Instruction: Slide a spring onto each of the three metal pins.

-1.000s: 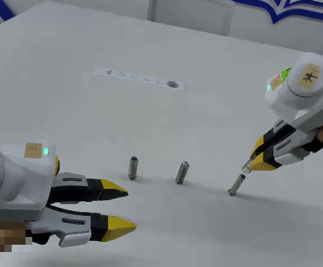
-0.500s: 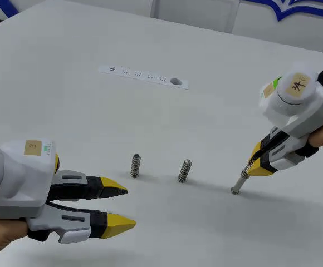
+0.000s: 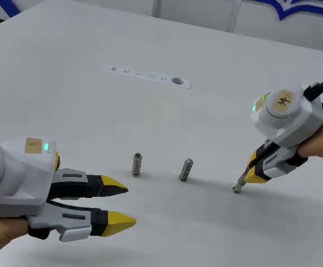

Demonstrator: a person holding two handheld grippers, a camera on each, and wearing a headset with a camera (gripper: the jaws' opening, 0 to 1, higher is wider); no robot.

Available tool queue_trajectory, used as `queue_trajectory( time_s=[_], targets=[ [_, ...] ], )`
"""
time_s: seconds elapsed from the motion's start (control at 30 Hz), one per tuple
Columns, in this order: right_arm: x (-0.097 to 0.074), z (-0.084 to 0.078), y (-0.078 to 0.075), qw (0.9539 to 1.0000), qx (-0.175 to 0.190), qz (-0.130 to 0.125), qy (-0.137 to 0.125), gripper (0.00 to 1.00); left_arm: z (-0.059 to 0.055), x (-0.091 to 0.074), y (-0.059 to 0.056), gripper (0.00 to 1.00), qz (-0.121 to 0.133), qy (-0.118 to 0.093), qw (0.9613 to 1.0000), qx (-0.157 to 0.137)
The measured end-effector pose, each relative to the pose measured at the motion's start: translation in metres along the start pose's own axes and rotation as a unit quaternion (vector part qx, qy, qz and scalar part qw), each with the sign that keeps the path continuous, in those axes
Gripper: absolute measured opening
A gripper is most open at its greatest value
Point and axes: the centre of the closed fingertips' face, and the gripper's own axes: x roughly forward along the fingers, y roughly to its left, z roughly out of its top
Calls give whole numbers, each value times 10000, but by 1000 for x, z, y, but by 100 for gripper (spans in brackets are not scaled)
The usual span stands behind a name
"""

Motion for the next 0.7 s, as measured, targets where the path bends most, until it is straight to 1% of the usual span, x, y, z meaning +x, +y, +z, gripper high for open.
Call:
queue_trajectory(
  time_s=[0.2, 0.5, 0.7],
  targets=[
    [8, -1, -4, 9999, 111, 4, -3, 12, 0, 0, 0, 35, 0, 3, 10000, 1],
    [16, -3, -10, 9996, 276, -29, 16, 12, 0, -1, 1, 35, 15, 8, 10000, 4],
    [21, -4, -9, 9994, 323, -52, 57, 12, 1, -1, 1, 36, 26, -11, 10000, -1]
  ],
)
